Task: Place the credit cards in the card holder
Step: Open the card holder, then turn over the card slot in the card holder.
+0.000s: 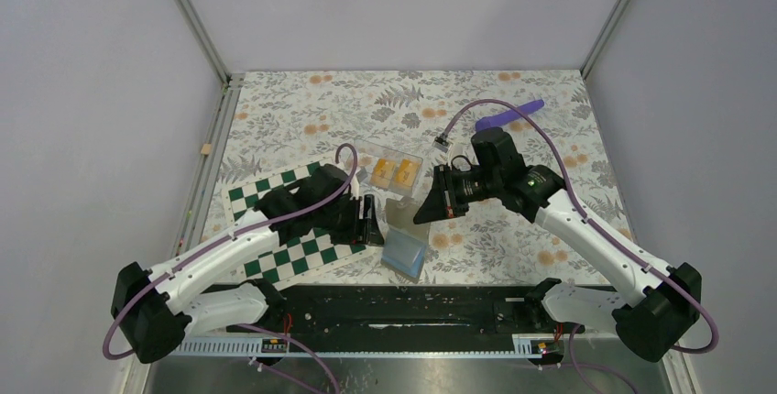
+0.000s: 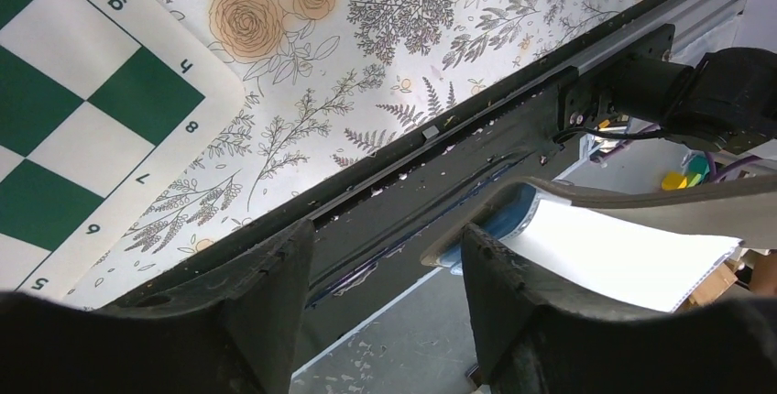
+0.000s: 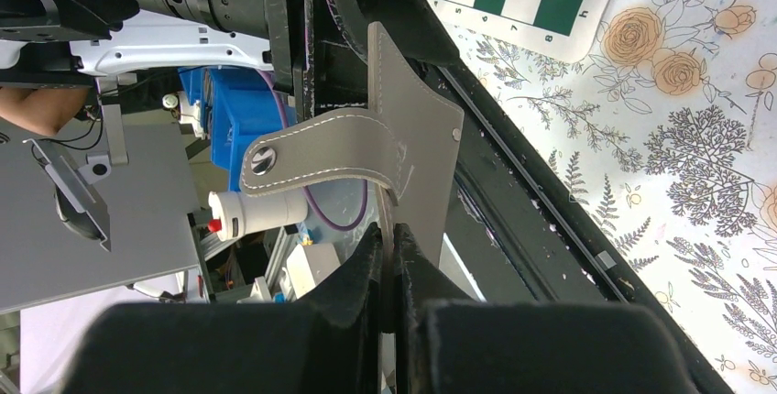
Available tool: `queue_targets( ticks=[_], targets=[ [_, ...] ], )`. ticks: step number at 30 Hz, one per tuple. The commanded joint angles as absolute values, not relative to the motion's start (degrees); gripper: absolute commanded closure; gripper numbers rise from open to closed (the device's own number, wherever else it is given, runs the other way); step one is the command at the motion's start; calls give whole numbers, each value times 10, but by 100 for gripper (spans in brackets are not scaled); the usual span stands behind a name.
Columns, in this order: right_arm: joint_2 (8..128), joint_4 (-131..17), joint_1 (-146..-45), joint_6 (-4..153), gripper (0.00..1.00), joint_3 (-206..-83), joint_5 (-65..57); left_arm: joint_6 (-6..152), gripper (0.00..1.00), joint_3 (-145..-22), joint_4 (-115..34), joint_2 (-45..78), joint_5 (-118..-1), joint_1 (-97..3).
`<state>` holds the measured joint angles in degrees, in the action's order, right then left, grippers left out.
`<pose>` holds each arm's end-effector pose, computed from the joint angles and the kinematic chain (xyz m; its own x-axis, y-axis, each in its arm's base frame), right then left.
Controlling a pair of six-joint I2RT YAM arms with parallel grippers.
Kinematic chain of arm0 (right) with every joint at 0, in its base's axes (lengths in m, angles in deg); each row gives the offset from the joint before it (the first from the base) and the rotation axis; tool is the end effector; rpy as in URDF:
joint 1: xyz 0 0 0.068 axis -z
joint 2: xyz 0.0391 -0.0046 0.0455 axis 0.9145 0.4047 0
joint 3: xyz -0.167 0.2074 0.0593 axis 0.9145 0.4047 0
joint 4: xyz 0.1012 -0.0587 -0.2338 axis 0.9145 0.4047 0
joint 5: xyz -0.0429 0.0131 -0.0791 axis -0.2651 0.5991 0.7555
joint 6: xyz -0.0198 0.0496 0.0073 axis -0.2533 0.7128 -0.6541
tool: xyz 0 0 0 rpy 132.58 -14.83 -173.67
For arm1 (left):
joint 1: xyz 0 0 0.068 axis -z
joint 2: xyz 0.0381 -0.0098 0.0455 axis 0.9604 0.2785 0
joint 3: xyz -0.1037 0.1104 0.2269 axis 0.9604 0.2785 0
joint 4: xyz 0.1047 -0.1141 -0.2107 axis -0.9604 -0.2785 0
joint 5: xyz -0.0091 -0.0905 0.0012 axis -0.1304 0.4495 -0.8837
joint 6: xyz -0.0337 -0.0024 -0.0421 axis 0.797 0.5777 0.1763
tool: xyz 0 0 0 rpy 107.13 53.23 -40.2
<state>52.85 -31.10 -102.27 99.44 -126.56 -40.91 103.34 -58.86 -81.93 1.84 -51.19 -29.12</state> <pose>0.1834 0.1646 0.3236 -0.8565 -0.1543 -0.4925 -0.5117 0.3793 0.7709 0.1420 -0.1552 0.2601 -0.9530 0.0471 -0.2993 0.2190 0.7900 -0.5727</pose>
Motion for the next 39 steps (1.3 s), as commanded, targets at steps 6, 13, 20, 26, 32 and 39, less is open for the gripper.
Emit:
queue_targets(
  ticks=[6,13,20,26,32,39],
  targets=[
    [529,-331,-1019,1004,100,-1262,-421,1041,47,-591,-782,-28,-512,-287],
    [535,-332,-1019,1003,100,-1259,-430,1043,48,-593,-771,-51,-513,-287],
    [531,-333,-1019,1005,100,-1259,-434,1062,42,-585,-807,-30,-571,-287],
    [530,-332,-1019,1007,100,-1254,-438,1082,43,-564,-757,-9,-538,-284],
    [528,-332,-1018,1008,100,-1247,-435,1066,44,-575,-745,4,-512,-278],
    [530,-332,-1019,1009,100,-1247,-437,1064,45,-578,-700,-6,-485,-268]
  ],
)
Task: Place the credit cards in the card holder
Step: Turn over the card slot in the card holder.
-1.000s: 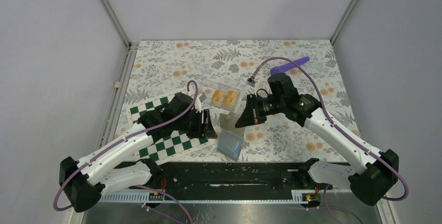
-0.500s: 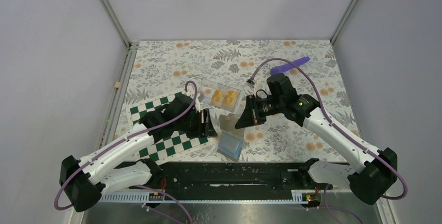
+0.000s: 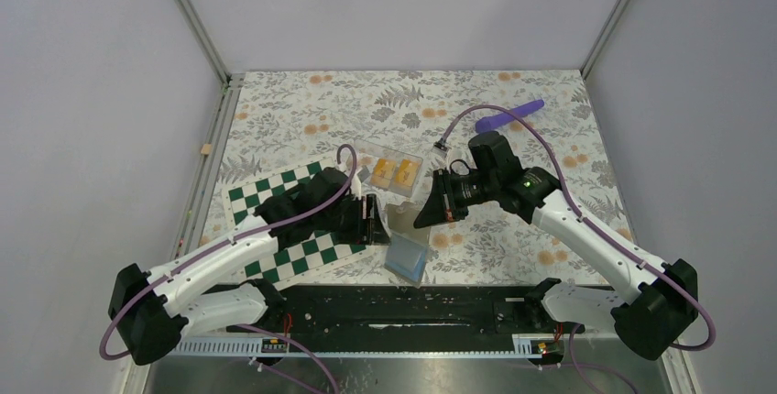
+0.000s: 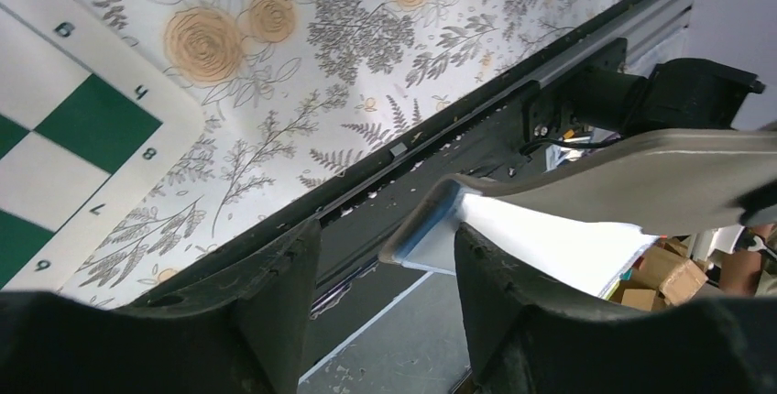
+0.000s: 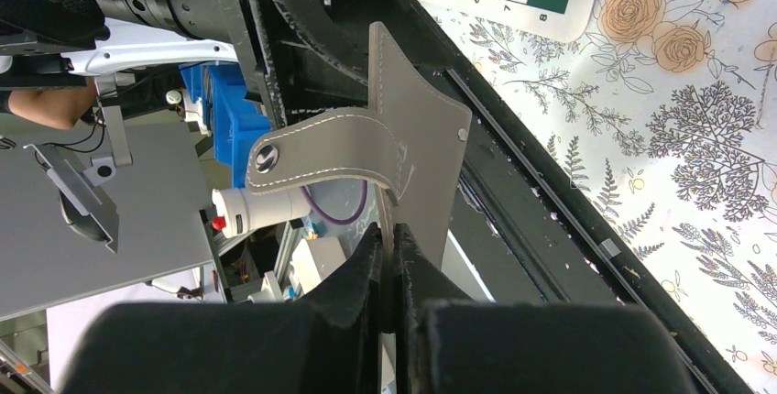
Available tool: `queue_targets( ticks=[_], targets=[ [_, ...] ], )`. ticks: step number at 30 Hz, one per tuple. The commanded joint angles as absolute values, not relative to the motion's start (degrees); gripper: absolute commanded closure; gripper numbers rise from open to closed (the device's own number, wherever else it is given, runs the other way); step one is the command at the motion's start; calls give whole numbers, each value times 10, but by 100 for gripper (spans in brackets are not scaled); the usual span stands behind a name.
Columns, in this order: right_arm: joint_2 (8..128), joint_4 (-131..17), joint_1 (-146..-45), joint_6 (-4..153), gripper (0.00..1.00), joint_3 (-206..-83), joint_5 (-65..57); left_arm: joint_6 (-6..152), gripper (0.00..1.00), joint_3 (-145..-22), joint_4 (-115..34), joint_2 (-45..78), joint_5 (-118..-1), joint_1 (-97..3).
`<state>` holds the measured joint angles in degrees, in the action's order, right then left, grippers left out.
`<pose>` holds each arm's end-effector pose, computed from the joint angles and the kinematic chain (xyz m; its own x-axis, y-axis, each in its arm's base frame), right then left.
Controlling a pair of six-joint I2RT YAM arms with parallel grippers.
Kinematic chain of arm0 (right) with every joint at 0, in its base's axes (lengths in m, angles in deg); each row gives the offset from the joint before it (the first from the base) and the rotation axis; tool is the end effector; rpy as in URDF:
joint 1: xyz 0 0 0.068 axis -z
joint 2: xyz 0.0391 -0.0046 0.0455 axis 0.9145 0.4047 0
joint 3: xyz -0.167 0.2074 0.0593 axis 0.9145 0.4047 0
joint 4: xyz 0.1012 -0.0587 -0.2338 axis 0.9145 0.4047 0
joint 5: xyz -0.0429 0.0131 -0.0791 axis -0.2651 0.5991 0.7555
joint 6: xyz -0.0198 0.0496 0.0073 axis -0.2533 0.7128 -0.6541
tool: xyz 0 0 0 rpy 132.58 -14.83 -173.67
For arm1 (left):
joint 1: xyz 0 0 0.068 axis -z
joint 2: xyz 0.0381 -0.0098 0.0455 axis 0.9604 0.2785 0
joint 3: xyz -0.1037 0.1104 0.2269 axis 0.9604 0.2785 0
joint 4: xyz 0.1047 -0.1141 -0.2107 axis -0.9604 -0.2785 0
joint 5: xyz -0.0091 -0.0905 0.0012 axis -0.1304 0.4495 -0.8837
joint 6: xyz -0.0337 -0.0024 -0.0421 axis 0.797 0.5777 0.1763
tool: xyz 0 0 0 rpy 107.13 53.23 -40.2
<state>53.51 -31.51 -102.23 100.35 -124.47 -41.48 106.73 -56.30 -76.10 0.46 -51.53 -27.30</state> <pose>0.1843 0.1654 0.3096 -0.8802 -0.1638 -0.4455 -0.4724 0.3933 0.7888 0.1381 -0.1604 0.2574 -0.9464 0.0110 -0.3227 0.2202 0.7529 -0.6203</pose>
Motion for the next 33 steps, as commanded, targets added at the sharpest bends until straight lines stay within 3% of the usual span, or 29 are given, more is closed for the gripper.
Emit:
queue_targets(
  ticks=[1,8,15,24,33],
  targets=[
    [531,-333,-1018,1008,100,-1247,-438,1065,45,-577,-693,-9,-484,-267],
    [530,-333,-1019,1009,100,-1244,-439,1072,46,-567,-669,-48,-494,-266],
    [526,-341,-1018,1018,100,-1242,-446,1077,44,-562,-769,-48,-591,-266],
    [525,-341,-1019,1019,100,-1232,-444,1066,45,-575,-749,-4,-561,-248],
    [525,-341,-1019,1020,100,-1233,-443,1074,46,-556,-688,-39,-530,-241]
  ],
)
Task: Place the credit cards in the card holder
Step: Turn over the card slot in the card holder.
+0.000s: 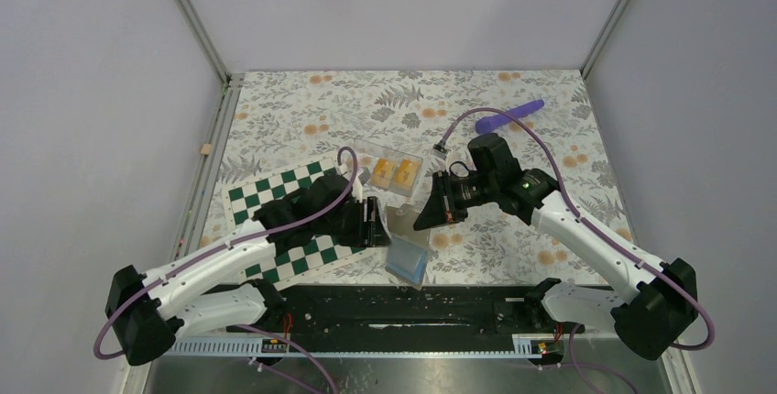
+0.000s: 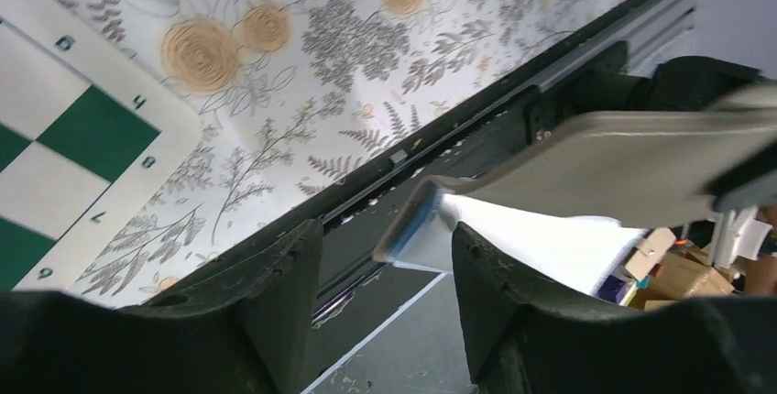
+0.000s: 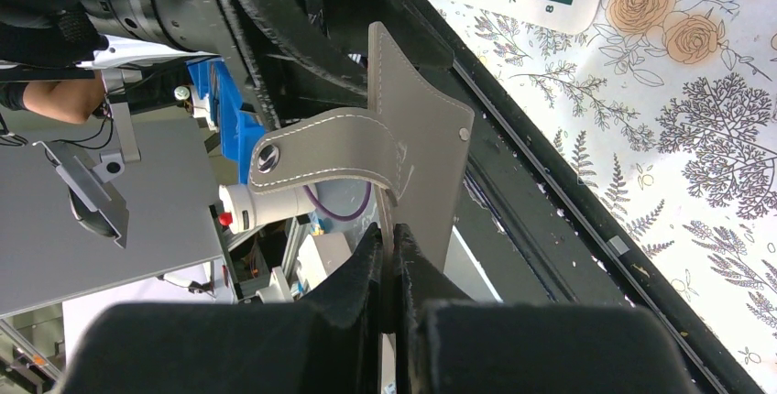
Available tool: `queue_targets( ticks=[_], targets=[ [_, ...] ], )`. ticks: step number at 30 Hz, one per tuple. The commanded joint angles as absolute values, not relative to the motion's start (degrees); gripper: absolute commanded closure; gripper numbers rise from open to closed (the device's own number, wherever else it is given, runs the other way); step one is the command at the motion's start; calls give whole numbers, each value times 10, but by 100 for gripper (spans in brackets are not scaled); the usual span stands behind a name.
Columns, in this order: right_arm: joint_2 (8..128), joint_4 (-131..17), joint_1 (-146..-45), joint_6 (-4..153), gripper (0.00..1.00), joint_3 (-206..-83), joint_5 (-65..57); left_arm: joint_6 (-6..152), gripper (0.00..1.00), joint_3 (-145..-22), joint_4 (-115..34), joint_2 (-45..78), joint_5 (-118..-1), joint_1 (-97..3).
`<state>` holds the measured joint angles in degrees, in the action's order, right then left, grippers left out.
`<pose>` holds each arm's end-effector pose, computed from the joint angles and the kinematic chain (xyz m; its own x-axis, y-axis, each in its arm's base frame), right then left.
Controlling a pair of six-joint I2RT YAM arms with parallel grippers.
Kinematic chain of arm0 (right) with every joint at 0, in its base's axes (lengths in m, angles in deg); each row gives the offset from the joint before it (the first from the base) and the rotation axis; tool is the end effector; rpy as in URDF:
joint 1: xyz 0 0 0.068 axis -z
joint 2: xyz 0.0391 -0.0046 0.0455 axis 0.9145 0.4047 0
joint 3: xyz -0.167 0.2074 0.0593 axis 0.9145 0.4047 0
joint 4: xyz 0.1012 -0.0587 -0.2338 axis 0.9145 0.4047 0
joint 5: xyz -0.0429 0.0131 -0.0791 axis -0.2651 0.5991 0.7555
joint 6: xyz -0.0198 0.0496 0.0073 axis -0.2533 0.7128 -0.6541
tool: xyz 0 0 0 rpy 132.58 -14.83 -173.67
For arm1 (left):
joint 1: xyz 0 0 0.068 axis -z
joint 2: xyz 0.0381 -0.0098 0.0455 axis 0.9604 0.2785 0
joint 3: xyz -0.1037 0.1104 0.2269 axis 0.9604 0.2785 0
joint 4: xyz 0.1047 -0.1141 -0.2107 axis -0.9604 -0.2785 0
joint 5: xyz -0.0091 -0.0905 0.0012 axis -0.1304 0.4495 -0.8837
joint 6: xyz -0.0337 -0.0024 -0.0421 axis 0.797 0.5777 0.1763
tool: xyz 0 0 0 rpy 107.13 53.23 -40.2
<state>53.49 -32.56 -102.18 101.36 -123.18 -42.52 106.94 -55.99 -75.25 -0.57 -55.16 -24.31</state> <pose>0.1839 0.1653 0.3039 -0.8902 -0.1662 -0.4241 -0.4545 0.3847 0.8034 0.1302 -0.1649 0.2597 -0.9288 0.0206 -0.3699 0.2561 0.7573 -0.6007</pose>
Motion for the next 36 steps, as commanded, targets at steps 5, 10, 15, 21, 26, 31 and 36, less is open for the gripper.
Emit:
queue_targets(
  ticks=[5,10,15,21,26,31,36],
  targets=[
    [525,-341,-1019,1020,100,-1234,-445,1101,47,-525,-658,-87,-545,-241],
    [524,-353,-1018,1030,100,-1233,-450,1102,46,-526,-734,-93,-612,-241],
    [524,-353,-1019,1030,100,-1231,-452,1098,46,-529,-742,-57,-603,-241],
    [523,-359,-1019,1034,100,-1226,-451,1094,46,-537,-741,-19,-593,-239],
    [525,-360,-1019,1033,100,-1223,-450,1086,46,-534,-706,-34,-560,-237],
    [526,-360,-1019,1032,100,-1221,-450,1095,47,-515,-684,-66,-545,-237],
    [528,-361,-1018,1031,100,-1218,-450,1106,47,-500,-655,-89,-530,-237]
  ],
)
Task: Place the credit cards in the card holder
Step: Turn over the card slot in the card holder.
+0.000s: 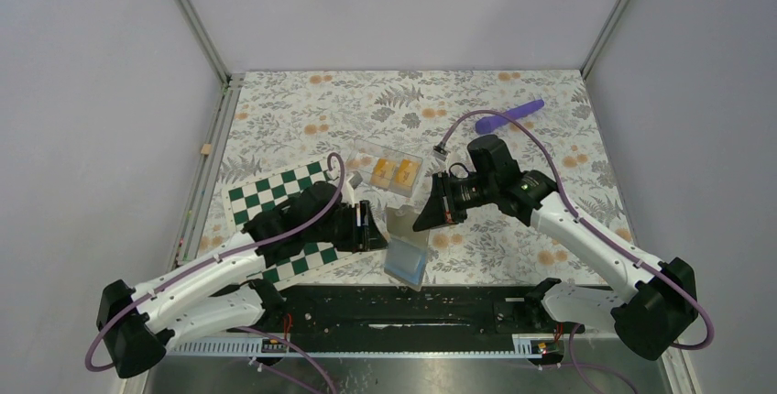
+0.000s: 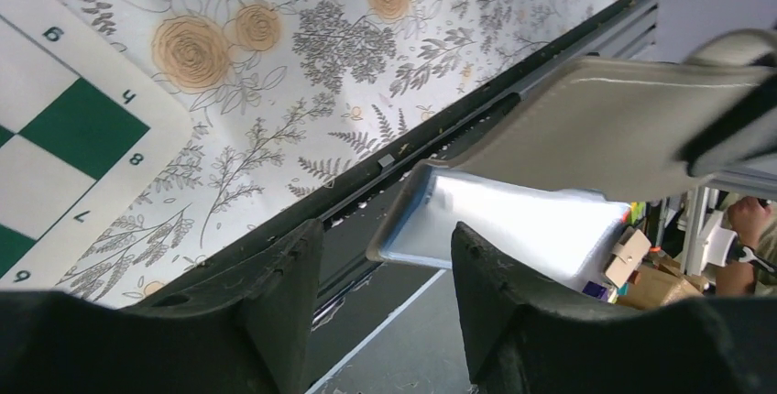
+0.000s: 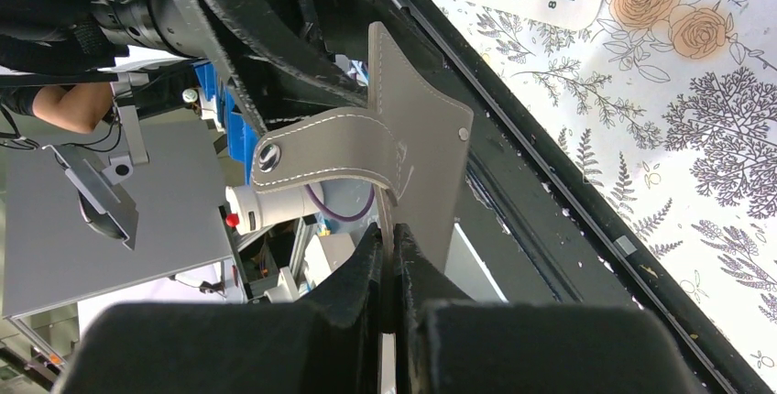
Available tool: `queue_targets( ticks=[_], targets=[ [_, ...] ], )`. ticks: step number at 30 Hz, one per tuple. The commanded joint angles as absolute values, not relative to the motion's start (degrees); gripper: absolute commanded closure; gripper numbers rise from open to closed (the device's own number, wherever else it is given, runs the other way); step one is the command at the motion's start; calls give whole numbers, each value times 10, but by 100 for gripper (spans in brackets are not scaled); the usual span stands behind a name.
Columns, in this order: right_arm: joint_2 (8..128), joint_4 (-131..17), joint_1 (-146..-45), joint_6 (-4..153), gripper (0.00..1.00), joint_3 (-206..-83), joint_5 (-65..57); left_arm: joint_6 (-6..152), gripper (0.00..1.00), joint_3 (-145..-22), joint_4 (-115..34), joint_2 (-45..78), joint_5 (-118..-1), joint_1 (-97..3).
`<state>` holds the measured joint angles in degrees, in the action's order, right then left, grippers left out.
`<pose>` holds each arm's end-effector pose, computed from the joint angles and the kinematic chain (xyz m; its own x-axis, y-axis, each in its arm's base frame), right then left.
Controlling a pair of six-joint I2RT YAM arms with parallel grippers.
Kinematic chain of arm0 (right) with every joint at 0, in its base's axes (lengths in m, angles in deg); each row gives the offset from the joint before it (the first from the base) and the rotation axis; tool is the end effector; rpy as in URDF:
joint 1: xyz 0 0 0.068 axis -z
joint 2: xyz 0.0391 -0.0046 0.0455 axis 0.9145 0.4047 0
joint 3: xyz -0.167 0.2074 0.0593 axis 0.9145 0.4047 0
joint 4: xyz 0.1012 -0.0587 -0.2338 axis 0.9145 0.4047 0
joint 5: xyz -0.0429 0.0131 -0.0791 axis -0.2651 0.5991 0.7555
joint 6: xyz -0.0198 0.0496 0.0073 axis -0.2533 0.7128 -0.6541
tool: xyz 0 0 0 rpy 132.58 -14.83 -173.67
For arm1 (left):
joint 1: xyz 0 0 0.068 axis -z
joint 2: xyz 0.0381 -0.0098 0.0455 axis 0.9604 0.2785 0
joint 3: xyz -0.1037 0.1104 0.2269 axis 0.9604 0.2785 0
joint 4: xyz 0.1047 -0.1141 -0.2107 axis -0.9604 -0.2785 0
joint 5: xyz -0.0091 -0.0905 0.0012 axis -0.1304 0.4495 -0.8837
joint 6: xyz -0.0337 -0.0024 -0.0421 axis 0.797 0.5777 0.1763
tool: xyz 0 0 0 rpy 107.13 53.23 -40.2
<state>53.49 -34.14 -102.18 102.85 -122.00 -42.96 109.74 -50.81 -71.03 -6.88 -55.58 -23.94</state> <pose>0.1840 0.1657 0.2994 -0.8996 -0.1585 -0.4070 -0.4360 0.3798 0.8159 0.1184 -0.1526 0.2555 -0.9165 -0.0404 -0.3979 0.2522 0.7139 -0.6532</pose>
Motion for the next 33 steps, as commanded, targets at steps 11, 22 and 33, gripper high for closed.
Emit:
queue_targets(
  ticks=[11,22,33],
  targets=[
    [519,-370,-1019,1043,100,-1217,-461,1102,44,-505,-698,-103,-587,-239],
    [518,-370,-1019,1042,100,-1210,-461,1083,44,-532,-720,-34,-574,-237],
    [520,-371,-1019,1039,100,-1208,-463,1113,44,-480,-587,-82,-513,-237]
  ],
)
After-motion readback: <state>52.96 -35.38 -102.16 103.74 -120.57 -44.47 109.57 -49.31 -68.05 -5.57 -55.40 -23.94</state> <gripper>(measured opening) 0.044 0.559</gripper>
